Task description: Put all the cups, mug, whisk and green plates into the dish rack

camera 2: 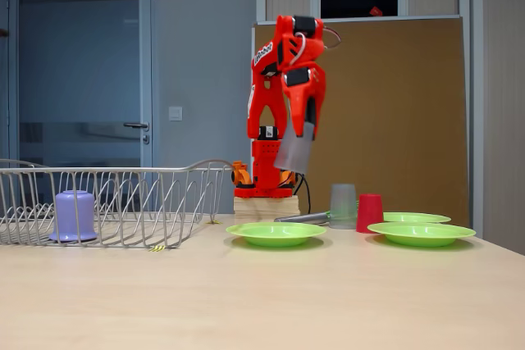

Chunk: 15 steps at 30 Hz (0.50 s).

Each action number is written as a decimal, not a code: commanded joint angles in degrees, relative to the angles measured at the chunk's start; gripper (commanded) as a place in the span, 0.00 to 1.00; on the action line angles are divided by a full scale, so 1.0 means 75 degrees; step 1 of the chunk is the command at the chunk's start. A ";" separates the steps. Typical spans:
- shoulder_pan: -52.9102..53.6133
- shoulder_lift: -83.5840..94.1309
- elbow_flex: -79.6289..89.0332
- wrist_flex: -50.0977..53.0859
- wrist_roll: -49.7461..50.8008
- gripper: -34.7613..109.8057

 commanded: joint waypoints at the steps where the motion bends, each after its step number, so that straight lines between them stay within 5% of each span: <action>1: 0.0902 0.0129 -0.1160 0.0797 -0.1465 0.31; 15: 0.5543 -0.1312 -0.3141 0.0504 -0.6867 0.31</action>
